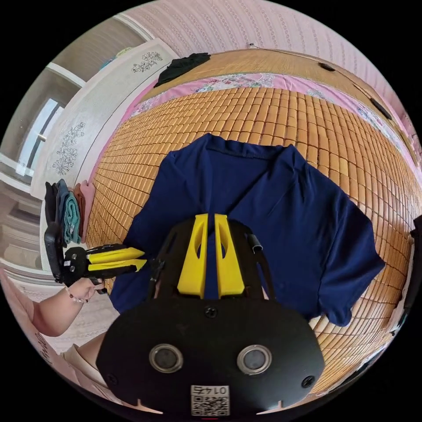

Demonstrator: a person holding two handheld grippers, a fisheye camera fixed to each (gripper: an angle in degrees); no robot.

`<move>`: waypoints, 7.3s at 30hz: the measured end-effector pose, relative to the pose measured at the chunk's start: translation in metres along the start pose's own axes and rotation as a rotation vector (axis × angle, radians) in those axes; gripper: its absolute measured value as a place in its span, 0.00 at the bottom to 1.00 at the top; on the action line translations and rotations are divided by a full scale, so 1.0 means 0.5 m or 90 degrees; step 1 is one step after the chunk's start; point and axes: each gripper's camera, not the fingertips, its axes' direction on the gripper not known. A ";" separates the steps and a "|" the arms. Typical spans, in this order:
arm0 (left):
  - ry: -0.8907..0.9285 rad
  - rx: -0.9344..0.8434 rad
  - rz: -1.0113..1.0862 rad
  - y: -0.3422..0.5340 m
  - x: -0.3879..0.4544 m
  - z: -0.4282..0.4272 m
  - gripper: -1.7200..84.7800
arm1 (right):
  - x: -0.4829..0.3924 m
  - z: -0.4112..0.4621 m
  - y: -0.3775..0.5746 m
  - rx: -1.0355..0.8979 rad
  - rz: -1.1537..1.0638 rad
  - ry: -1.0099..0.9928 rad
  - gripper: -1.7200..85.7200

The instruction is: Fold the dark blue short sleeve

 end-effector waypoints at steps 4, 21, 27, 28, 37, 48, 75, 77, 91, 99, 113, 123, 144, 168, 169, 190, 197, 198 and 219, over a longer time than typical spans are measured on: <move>-0.003 -0.031 0.033 0.002 0.028 -0.009 0.09 | 0.085 -0.087 0.116 0.028 0.087 0.035 0.06; 0.073 0.008 0.368 -0.548 0.516 0.152 0.08 | 0.383 -0.174 0.411 0.117 0.387 0.033 0.09; 0.020 -0.038 0.395 -0.622 0.656 0.264 0.09 | 0.418 -0.178 0.461 0.144 0.400 -0.025 0.08; 0.008 -0.042 0.395 -0.625 0.663 0.274 0.09 | 0.420 -0.178 0.465 0.147 0.400 -0.028 0.08; 0.019 0.063 0.341 -0.592 0.566 0.174 0.02 | 0.405 -0.219 0.489 0.207 0.310 -0.017 0.06; -0.001 0.042 0.043 -0.280 0.113 0.012 0.08 | 0.270 -0.191 0.451 0.053 0.016 -0.053 0.08; 0.014 0.092 -0.104 -0.333 -0.343 -0.035 0.02 | 0.492 -0.153 0.134 0.071 0.100 -0.051 0.02; 0.018 0.109 -0.110 -0.333 -0.351 -0.051 0.01 | 0.501 -0.162 0.132 0.080 0.098 -0.048 0.02; 0.101 0.248 -0.026 -0.149 -0.301 -0.273 0.01 | 0.418 -0.306 0.229 0.181 -0.001 -0.107 0.02; 0.097 0.215 0.061 0.176 -0.250 -0.368 0.01 | 0.287 -0.380 0.490 0.167 -0.094 -0.195 0.02; 0.155 0.236 -0.050 0.564 -0.249 -0.268 0.01 | 0.216 -0.230 0.804 0.142 0.013 -0.217 0.02; 0.130 0.136 -0.053 0.652 -0.187 -0.219 0.02 | 0.134 -0.215 0.899 0.064 0.019 -0.087 0.03; 0.008 0.034 0.066 0.504 0.030 -0.172 0.03 | -0.146 -0.082 0.760 -0.014 -0.121 0.072 0.04; 0.031 0.153 -0.041 0.446 -0.137 -0.311 0.09 | 0.088 -0.191 0.678 0.114 0.091 -0.002 0.15; 0.028 0.161 -0.043 0.434 -0.142 -0.307 0.10 | 0.100 -0.186 0.670 0.119 0.101 -0.017 0.15; -0.012 0.154 -0.066 0.216 -0.111 -0.259 0.06 | 0.152 -0.184 0.523 0.140 0.117 -0.045 0.03; -0.112 0.233 0.068 0.330 0.030 -0.347 0.07 | 0.022 -0.235 0.487 0.169 -0.004 0.109 0.02; -0.090 0.217 0.113 0.366 0.081 -0.342 0.07 | -0.026 -0.212 0.464 0.127 -0.071 0.068 0.02; 0.001 0.117 0.229 0.609 0.425 -0.158 0.01 | -0.301 0.050 0.250 -0.214 -0.279 0.181 0.02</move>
